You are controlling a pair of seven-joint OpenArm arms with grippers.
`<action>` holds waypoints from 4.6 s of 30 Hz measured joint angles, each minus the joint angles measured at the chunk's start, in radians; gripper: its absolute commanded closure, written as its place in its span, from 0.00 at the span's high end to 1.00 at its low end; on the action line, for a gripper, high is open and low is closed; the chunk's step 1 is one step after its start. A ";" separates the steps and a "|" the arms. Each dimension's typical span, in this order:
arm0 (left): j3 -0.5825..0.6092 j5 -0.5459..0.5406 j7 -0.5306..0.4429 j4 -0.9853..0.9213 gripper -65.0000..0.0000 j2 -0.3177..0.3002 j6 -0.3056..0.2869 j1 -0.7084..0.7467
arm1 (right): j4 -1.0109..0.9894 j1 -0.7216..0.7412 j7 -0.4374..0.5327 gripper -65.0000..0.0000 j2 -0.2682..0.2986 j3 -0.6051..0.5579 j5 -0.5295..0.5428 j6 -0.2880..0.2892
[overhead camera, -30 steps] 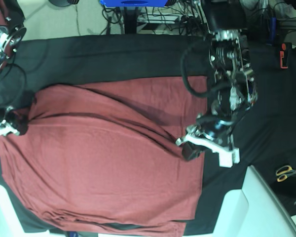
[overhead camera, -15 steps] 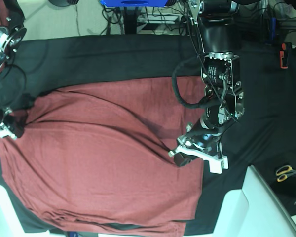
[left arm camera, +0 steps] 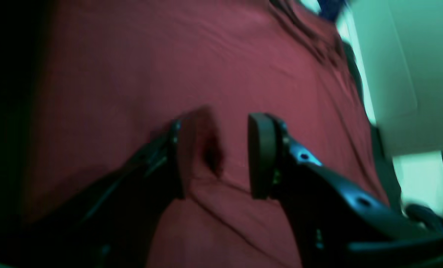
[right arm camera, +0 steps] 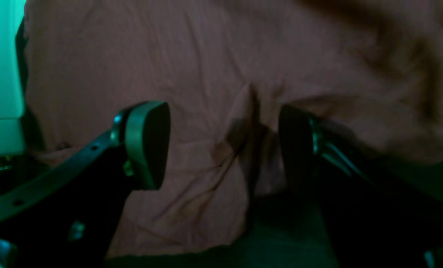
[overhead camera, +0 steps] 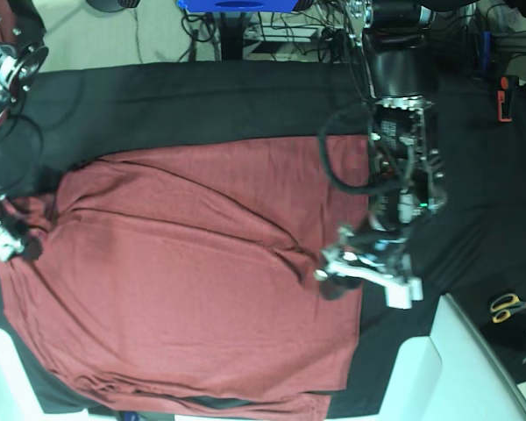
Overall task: Fold the T-shirt properly
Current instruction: 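Lift the left gripper back toward the shirt's side edge, then grasp the shirt's side edge with the left gripper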
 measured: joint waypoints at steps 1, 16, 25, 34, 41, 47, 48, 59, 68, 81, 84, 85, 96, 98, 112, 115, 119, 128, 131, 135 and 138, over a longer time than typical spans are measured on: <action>-0.020 0.000 0.001 0.020 0.37 -0.002 0.001 0.002 | 0.035 -0.008 0.003 0.67 0.002 0.001 0.006 0.001; -0.039 -0.010 0.010 0.462 0.36 -0.048 -0.008 0.401 | 0.021 -0.118 -0.082 0.67 -0.065 0.381 -0.010 -0.005; -0.037 -0.006 0.117 0.476 0.36 -0.054 -0.008 0.634 | -0.287 -0.067 0.106 0.67 0.021 0.376 0.002 -0.001; -0.037 -0.007 0.118 0.411 0.36 -0.056 -0.008 0.651 | -0.477 0.021 0.280 0.67 0.071 0.190 0.023 0.010; 0.087 -0.010 0.113 0.375 0.36 -0.053 -0.009 0.650 | -0.550 0.070 0.324 0.61 0.076 0.188 0.019 0.009; 0.101 -0.008 0.113 0.306 0.36 -0.053 -0.006 0.650 | -0.555 0.054 0.313 0.02 0.072 0.188 -0.001 -0.011; 0.101 -0.007 0.113 0.299 0.36 -0.053 -0.006 0.650 | -0.557 0.053 0.313 0.00 0.071 0.188 0.000 -0.011; 0.096 -0.008 0.113 0.294 0.36 -0.052 -0.006 0.641 | -0.556 0.017 0.275 0.00 0.112 0.188 0.000 -0.006; -0.106 -0.254 0.104 0.111 0.36 -0.019 -0.013 0.601 | -0.556 0.000 0.275 0.00 0.121 0.185 0.005 0.002; -0.122 -0.319 0.100 0.011 0.36 -0.035 -0.024 0.499 | -0.555 -0.008 0.279 0.00 0.121 0.185 0.008 0.009; -0.123 -0.314 0.090 0.029 0.36 -0.019 -0.010 0.506 | -0.555 -0.008 0.279 0.00 0.121 0.185 0.008 0.009; -0.114 -0.299 0.096 0.051 0.36 -0.019 -0.001 0.510 | -0.555 -0.008 0.279 0.00 0.121 0.185 0.008 0.009; -0.201 -0.291 0.101 0.197 0.36 0.014 0.103 0.573 | -0.555 -0.007 0.279 0.00 0.122 0.185 0.008 0.009; -0.203 -0.288 0.106 0.193 0.36 0.015 0.103 0.573 | -0.555 -0.007 0.278 0.00 0.122 0.185 0.008 0.008; -0.198 -0.292 0.105 0.088 0.36 0.017 0.101 0.476 | -0.555 -0.005 0.279 0.00 0.122 0.185 0.008 0.008; -0.198 -0.292 0.102 0.053 0.36 0.017 0.100 0.454 | -0.555 -0.005 0.279 0.00 0.123 0.185 0.008 0.008; -0.196 -0.303 0.097 0.010 0.36 0.015 0.095 0.420 | -0.555 -0.005 0.278 0.00 0.123 0.185 0.008 0.008; -0.191 -0.299 0.098 -0.014 0.35 0.015 0.096 0.375 | -0.555 -0.005 0.278 0.00 0.123 0.185 0.008 0.008; -0.192 -0.314 0.092 -0.068 0.18 0.015 0.090 0.357 | -0.555 -0.005 0.278 0.00 0.123 0.185 0.008 0.008; -0.200 -0.342 0.085 -0.143 0.13 0.013 0.071 0.319 | -0.555 -0.005 0.278 0.00 0.123 0.185 0.009 0.008; -0.200 -0.340 0.078 -0.150 0.00 0.014 0.070 0.313 | -0.555 -0.005 0.279 0.00 0.123 0.185 0.008 0.008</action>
